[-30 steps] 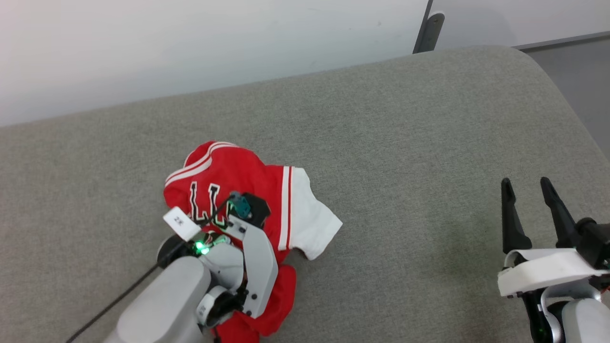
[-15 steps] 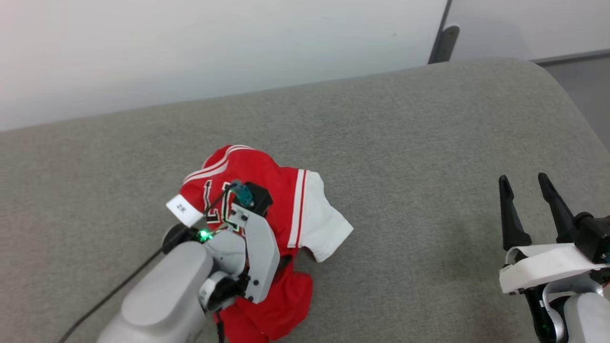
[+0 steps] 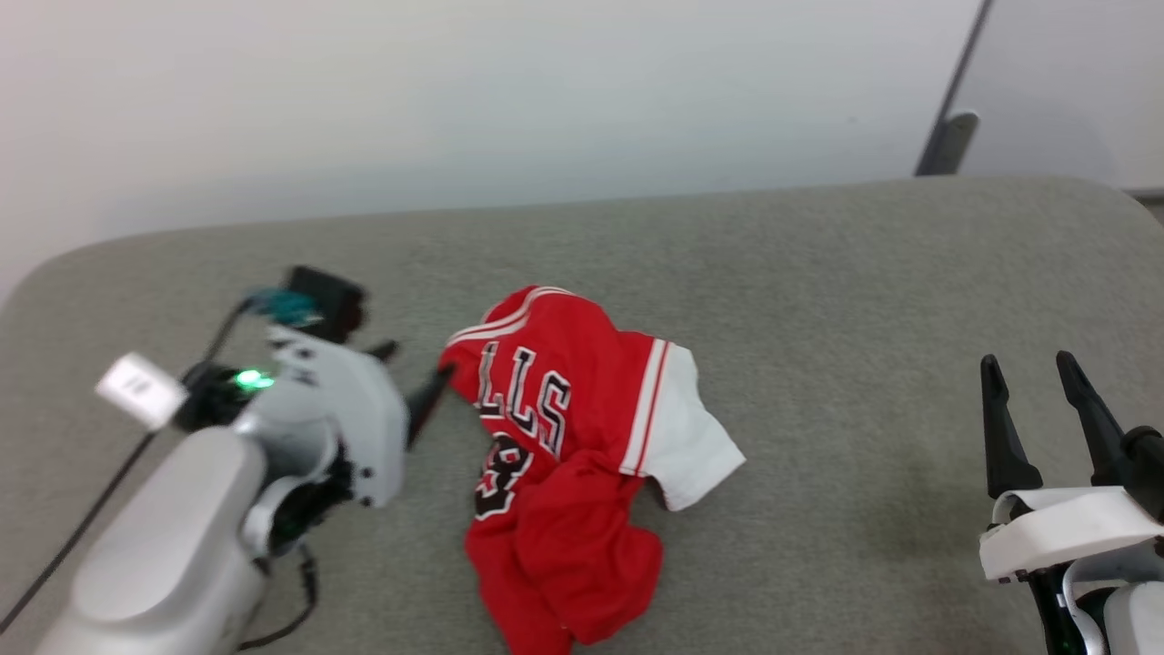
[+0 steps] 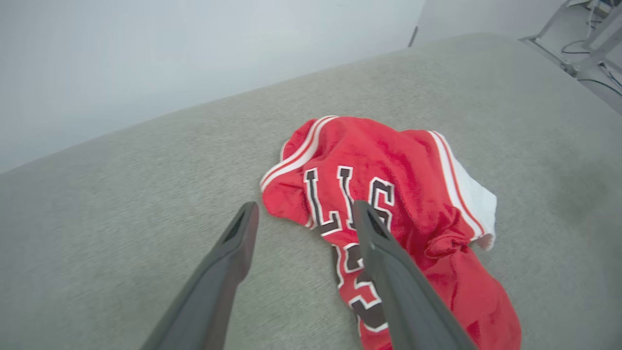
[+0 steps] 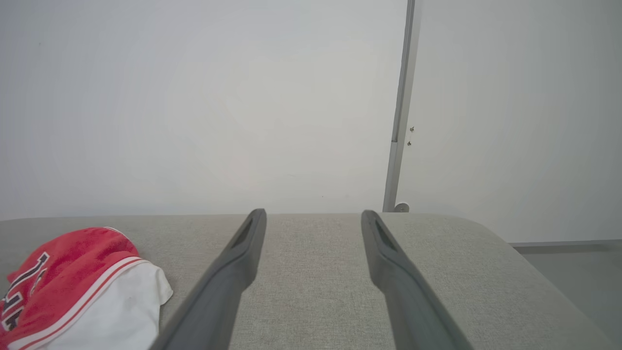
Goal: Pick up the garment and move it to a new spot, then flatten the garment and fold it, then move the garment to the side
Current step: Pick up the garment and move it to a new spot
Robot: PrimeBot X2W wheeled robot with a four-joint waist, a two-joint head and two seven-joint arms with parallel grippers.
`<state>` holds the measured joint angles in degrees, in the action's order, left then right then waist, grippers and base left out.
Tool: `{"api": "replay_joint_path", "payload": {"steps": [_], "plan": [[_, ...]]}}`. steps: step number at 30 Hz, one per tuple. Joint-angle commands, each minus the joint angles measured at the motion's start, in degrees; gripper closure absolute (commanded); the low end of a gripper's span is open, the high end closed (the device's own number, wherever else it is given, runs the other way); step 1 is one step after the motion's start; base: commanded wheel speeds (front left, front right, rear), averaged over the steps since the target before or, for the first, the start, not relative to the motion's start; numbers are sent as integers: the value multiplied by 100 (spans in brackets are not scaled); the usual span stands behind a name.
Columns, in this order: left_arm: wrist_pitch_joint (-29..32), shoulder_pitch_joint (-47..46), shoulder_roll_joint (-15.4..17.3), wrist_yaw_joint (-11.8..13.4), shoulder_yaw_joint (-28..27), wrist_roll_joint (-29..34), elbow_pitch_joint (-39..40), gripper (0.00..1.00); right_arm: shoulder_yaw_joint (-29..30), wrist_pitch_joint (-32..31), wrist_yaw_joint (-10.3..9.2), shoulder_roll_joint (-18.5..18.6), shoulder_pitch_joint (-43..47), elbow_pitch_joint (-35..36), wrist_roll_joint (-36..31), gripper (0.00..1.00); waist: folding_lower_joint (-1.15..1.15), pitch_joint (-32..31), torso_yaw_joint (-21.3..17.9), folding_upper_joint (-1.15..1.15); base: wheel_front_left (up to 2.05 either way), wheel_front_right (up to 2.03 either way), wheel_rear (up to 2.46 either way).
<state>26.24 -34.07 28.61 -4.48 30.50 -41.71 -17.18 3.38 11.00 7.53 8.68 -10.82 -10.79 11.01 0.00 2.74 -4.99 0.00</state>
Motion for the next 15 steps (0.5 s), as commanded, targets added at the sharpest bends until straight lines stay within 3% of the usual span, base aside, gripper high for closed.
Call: {"api": "replay_joint_path", "payload": {"steps": [1,15], "plan": [[-137,130,53,7,-46,28,23,0,16,6,-8,24,85,0,-5,0,0,-153,196,0,0,0,0],[-2840,1435,542,344,-1069,151,-76,0,183,102,-8,169,340,-111,-83,0,0,-373,768,0,0,0,0]]}}
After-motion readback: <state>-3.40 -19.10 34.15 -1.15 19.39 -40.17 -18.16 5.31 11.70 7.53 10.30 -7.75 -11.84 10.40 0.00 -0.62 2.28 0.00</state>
